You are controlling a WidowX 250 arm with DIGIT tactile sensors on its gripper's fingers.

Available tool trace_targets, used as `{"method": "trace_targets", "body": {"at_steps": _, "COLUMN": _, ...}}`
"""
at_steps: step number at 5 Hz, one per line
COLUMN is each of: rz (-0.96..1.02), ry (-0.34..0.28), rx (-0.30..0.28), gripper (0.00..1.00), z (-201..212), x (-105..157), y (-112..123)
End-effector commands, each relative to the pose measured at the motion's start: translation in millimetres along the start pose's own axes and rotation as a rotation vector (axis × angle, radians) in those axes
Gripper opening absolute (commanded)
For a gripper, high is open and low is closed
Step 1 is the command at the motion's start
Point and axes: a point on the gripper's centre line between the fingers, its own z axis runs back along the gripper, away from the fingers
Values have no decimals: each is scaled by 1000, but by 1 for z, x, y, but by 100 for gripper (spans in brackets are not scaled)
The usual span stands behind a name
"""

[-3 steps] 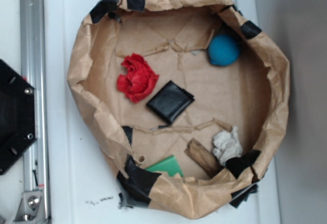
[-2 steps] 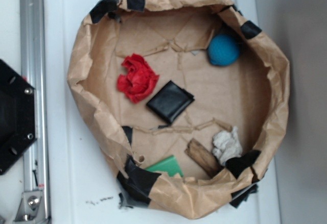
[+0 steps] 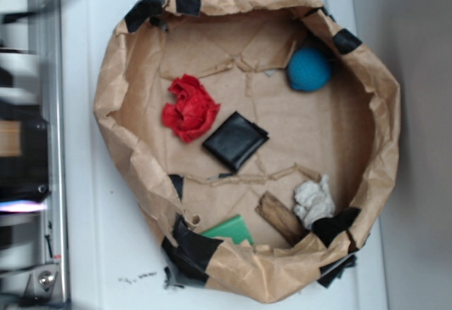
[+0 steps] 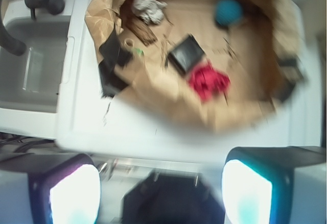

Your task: Grab the red paper.

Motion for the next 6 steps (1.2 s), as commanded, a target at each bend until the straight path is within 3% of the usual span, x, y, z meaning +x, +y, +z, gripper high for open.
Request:
{"method": "trace_targets", "body": {"at_steps": 1, "rz": -65, "ry": -60, "rx": -116, "gripper": 100, "z": -46, "x": 72, "y": 42}}
{"method": "trace_targets", "body": {"at_steps": 2, "rz": -12, "ry": -32, "rx": -111, "gripper": 100, "z": -92, "x": 64, "y": 65}}
{"method": "trace_targets", "body": {"at_steps": 3, "rz": -97, "ry": 40, "rx": -106, "gripper": 100, "z": -140, "x": 38, "y": 79}}
{"method": "trace_targets", "body": {"at_steps": 4, "rz": -162, "ry": 81, "rx": -16, "gripper": 100, "z": -168, "x": 29, "y": 76}}
{"method": "trace_targets", "body": {"at_steps": 5, "rz": -170, "ry": 59, "rx": -34, "gripper": 100, "z": -174, "x": 40, "y": 67}}
{"method": "trace_targets", "body": {"at_steps": 6, "rz": -104, "ry": 47, "rx": -33, "gripper": 0, "z": -174, "x": 44, "y": 69}}
